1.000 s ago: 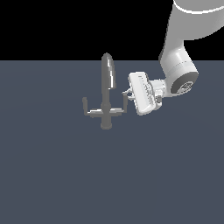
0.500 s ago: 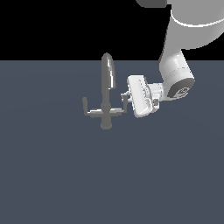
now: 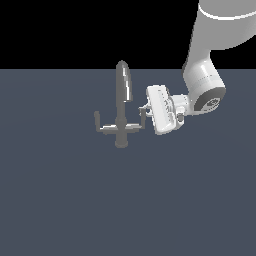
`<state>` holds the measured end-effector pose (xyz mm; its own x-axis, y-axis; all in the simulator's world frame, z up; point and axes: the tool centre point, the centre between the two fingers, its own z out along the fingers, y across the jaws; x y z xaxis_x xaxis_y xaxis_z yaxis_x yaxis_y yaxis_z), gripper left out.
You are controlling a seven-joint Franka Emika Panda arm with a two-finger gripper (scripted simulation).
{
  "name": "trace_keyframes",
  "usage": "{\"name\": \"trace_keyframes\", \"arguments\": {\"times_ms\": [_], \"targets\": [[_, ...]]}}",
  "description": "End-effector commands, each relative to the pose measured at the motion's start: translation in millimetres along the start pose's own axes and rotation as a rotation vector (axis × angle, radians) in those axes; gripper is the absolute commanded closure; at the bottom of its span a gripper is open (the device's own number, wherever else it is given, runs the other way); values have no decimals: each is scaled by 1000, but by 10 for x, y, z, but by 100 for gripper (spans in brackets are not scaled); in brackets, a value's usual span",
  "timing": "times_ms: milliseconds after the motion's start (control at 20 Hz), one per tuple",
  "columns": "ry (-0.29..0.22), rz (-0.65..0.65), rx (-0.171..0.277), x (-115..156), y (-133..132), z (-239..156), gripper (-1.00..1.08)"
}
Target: Turn on the faucet by rotating a designated handle.
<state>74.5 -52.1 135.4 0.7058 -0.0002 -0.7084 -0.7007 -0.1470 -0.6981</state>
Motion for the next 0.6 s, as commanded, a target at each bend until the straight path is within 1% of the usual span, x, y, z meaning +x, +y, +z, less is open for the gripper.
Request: {"name": "trace_keyframes", "arguments": {"times_ms": [0, 550], "targets": [[0, 0, 0, -51, 25, -4, 108], [0, 0, 0, -292, 143, -24, 108]]}}
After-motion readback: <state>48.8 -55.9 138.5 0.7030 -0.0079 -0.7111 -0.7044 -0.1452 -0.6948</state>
